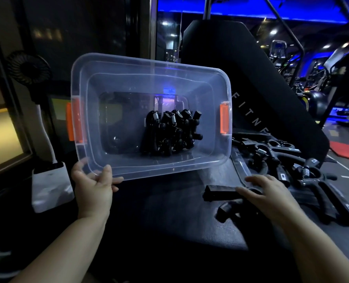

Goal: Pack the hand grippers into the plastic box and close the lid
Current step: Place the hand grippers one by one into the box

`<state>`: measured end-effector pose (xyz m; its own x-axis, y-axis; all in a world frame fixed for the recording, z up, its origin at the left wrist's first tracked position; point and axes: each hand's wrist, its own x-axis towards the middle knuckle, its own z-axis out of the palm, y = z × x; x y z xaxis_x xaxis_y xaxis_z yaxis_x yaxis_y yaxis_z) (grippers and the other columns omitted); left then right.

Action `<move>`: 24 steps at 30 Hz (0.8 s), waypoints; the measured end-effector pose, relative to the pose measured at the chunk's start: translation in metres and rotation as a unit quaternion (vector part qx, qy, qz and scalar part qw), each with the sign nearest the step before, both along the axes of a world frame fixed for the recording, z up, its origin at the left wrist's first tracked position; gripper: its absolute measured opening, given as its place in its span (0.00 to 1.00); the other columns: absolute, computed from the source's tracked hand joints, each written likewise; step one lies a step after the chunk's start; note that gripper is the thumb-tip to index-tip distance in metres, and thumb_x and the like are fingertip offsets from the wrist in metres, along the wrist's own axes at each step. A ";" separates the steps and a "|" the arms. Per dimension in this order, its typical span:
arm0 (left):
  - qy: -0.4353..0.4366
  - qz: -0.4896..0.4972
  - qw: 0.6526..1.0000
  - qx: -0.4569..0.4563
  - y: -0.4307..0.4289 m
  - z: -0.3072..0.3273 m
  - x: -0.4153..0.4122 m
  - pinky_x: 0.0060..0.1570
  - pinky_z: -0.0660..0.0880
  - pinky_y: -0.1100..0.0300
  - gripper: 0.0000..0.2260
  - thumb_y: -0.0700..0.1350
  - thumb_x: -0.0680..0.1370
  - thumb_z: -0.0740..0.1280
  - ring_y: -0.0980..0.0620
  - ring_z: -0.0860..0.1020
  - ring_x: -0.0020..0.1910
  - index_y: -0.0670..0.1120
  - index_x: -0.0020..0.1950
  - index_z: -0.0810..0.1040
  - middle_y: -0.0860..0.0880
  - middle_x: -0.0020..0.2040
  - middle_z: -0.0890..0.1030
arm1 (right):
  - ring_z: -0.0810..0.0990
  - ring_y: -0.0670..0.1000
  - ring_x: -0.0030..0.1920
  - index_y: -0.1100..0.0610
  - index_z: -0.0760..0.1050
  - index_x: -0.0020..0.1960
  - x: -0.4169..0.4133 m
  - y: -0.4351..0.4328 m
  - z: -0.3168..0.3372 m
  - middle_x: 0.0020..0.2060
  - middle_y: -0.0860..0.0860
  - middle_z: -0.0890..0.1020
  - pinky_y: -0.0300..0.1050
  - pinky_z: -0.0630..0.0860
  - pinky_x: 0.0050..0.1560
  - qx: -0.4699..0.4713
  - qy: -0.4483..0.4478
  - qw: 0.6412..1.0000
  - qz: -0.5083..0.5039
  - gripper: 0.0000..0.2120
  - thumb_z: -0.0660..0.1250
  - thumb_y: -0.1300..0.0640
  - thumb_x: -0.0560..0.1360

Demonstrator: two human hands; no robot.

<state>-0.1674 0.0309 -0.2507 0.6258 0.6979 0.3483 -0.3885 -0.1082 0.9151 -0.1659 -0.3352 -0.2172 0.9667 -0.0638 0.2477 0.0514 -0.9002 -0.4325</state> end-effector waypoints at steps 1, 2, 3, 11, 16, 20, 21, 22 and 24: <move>-0.001 0.000 1.000 -0.001 0.000 0.000 0.000 0.24 0.73 0.69 0.21 0.39 0.80 0.62 0.58 0.82 0.29 0.45 0.69 0.59 0.47 0.41 0.78 | 0.73 0.51 0.61 0.48 0.75 0.62 -0.003 -0.007 -0.003 0.58 0.51 0.76 0.46 0.70 0.59 -0.003 0.031 0.999 -0.037 0.30 0.66 0.31 0.66; -0.002 -0.001 1.000 -0.002 0.000 0.001 0.000 0.25 0.73 0.70 0.21 0.39 0.80 0.62 0.58 0.82 0.29 0.45 0.70 0.59 0.47 0.41 0.78 | 0.72 0.54 0.62 0.49 0.74 0.62 -0.007 -0.013 -0.006 0.59 0.53 0.76 0.48 0.70 0.61 -0.010 0.063 0.995 -0.072 0.34 0.64 0.27 0.65; -0.002 -0.001 1.000 -0.002 -0.001 0.001 -0.001 0.25 0.73 0.70 0.21 0.39 0.80 0.63 0.58 0.82 0.29 0.45 0.70 0.59 0.47 0.41 0.78 | 0.72 0.56 0.62 0.51 0.74 0.60 -0.009 -0.017 -0.010 0.59 0.55 0.75 0.50 0.71 0.61 -0.022 0.093 0.990 -0.101 0.38 0.60 0.23 0.62; -0.004 -0.004 1.000 -0.003 -0.003 0.001 -0.003 0.24 0.72 0.70 0.21 0.38 0.80 0.62 0.59 0.81 0.28 0.43 0.70 0.59 0.50 0.40 0.77 | 0.74 0.56 0.59 0.51 0.75 0.55 -0.010 -0.005 -0.013 0.53 0.53 0.77 0.52 0.73 0.58 -0.098 0.123 0.984 -0.088 0.56 0.47 0.13 0.45; -0.007 -0.010 1.000 -0.005 -0.002 0.002 -0.003 0.24 0.72 0.70 0.21 0.38 0.80 0.63 0.59 0.81 0.28 0.43 0.70 0.59 0.49 0.39 0.77 | 0.71 0.54 0.66 0.50 0.62 0.72 -0.005 0.005 -0.011 0.65 0.51 0.74 0.55 0.71 0.64 -0.020 0.108 0.993 -0.038 0.63 0.56 0.15 0.45; -0.007 -0.009 1.000 -0.006 -0.002 0.001 -0.003 0.24 0.72 0.70 0.21 0.38 0.80 0.63 0.59 0.81 0.28 0.43 0.70 0.59 0.49 0.39 0.77 | 0.68 0.52 0.70 0.54 0.50 0.77 -0.009 0.014 -0.009 0.70 0.49 0.70 0.53 0.68 0.67 0.023 0.126 0.992 -0.007 0.60 0.68 0.25 0.57; -0.007 -0.010 1.000 -0.006 -0.002 0.000 -0.003 0.24 0.72 0.70 0.21 0.38 0.80 0.63 0.59 0.81 0.28 0.43 0.70 0.59 0.48 0.39 0.78 | 0.65 0.53 0.72 0.54 0.50 0.77 -0.010 0.015 -0.010 0.71 0.49 0.69 0.54 0.66 0.68 0.007 0.129 0.992 -0.015 0.60 0.66 0.23 0.57; -0.006 -0.010 1.000 -0.006 -0.002 0.000 -0.003 0.24 0.72 0.70 0.21 0.38 0.79 0.63 0.59 0.81 0.28 0.44 0.70 0.59 0.48 0.40 0.78 | 0.63 0.54 0.73 0.54 0.51 0.77 -0.010 0.015 -0.011 0.72 0.50 0.67 0.56 0.66 0.68 -0.016 0.127 0.991 -0.028 0.61 0.63 0.21 0.56; -0.005 -0.011 1.000 -0.007 -0.002 0.000 -0.002 0.24 0.72 0.70 0.21 0.38 0.80 0.63 0.58 0.81 0.28 0.44 0.70 0.59 0.47 0.40 0.79 | 0.60 0.56 0.74 0.53 0.52 0.77 -0.014 0.020 -0.010 0.74 0.52 0.64 0.57 0.64 0.69 -0.059 0.121 0.989 -0.061 0.62 0.57 0.17 0.53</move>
<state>-0.1697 0.0292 -0.2504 0.6373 0.6887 0.3456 -0.3999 -0.0877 0.9124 -0.1799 -0.3148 -0.2275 0.9856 -0.1677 0.0231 -0.1524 -0.9385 -0.3097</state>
